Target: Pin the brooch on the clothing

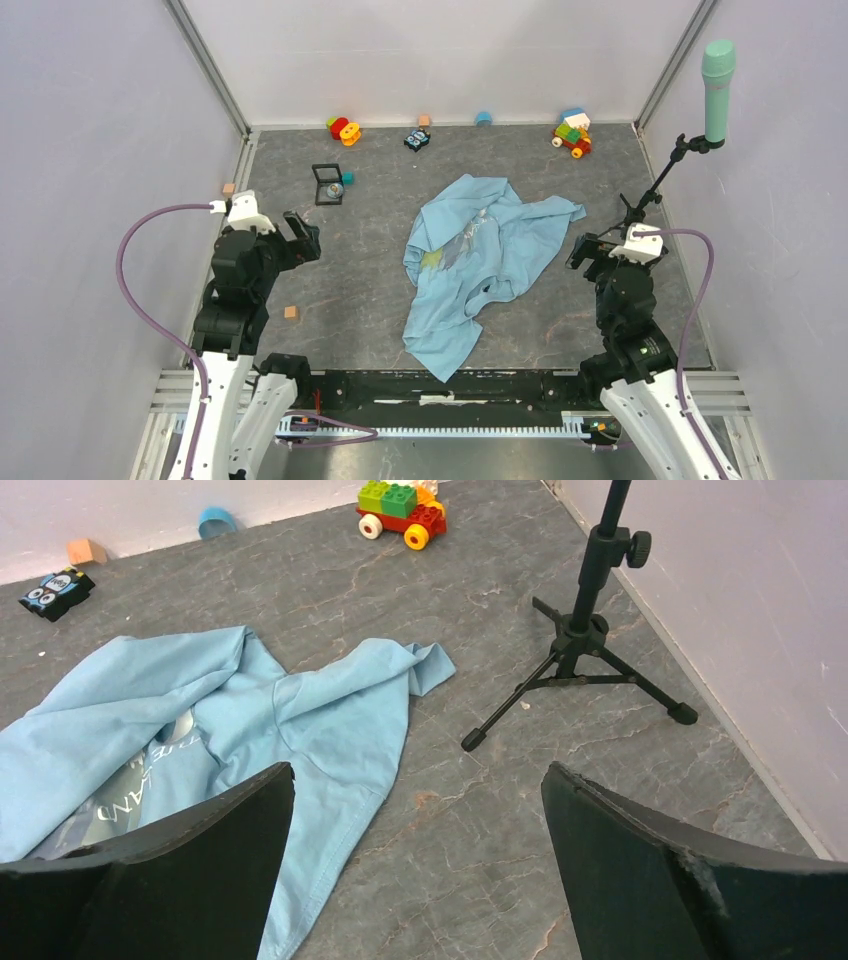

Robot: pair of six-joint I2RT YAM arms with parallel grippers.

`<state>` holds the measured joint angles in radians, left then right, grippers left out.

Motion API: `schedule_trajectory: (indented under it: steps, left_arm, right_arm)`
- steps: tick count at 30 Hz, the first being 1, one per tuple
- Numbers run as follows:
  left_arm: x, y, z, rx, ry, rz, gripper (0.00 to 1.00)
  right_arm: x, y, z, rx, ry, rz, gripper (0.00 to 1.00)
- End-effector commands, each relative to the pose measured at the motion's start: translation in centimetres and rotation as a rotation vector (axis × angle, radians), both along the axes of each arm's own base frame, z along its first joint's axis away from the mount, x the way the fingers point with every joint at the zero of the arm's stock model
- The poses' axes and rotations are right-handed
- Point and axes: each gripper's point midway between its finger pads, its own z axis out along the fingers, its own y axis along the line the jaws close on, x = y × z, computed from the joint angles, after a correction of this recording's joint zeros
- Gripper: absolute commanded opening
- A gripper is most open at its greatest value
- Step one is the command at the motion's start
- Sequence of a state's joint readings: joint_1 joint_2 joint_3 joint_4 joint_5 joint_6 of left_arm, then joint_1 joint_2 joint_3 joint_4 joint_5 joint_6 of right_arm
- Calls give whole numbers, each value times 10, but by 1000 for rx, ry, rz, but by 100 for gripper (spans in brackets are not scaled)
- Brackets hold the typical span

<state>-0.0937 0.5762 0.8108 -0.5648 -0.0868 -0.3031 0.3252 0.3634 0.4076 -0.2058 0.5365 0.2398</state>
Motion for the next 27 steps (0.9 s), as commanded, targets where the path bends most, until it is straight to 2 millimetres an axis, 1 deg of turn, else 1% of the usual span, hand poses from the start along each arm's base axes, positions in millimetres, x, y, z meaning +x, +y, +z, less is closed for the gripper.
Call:
schedule_trajectory:
  steps: [1, 4, 7, 9, 11, 13, 14, 18, 20, 23, 25, 27]
  left_arm:
    - [1, -2, 14, -28, -42, 0, 100]
    - [1, 0, 10, -26, -34, 9, 100]
    - [2, -2, -1, -31, -10, 6, 100]
    - [2, -6, -7, -26, 9, -27, 100]
    - [1, -15, -9, -21, 17, -87, 100]
    - [0, -30, -13, -30, 24, -177, 100]
    - [-1, -39, -18, -40, 42, -228, 100]
    - [-7, -70, -49, -103, 188, -364, 100]
    - [-14, -87, -60, -129, 239, -416, 100]
    - [-29, -116, -65, -185, 247, -499, 100]
    - [-39, -131, -70, -233, 257, -537, 100]
    - [-50, -144, -81, -277, 288, -573, 100]
  right_arm:
    - [-5, -7, 22, 15, -46, -34, 98]
    - [-6, -8, 21, 9, -45, -41, 98]
    - [-7, -9, 21, 3, -40, -43, 98]
    - [-8, -10, 21, -2, -36, -46, 98]
    - [-9, -11, 22, -5, -34, -51, 98]
    - [-9, -11, 20, -3, -31, -50, 98]
    - [-9, -10, 20, -3, -29, -44, 98]
    - [-11, -8, 18, -16, -7, -24, 98]
    - [-12, -5, 17, -30, 12, 1, 98]
    - [-11, 3, 13, -36, 32, 53, 98]
    - [-9, 11, 6, -33, 57, 96, 98]
    - [-7, 19, -2, -22, 84, 129, 98]
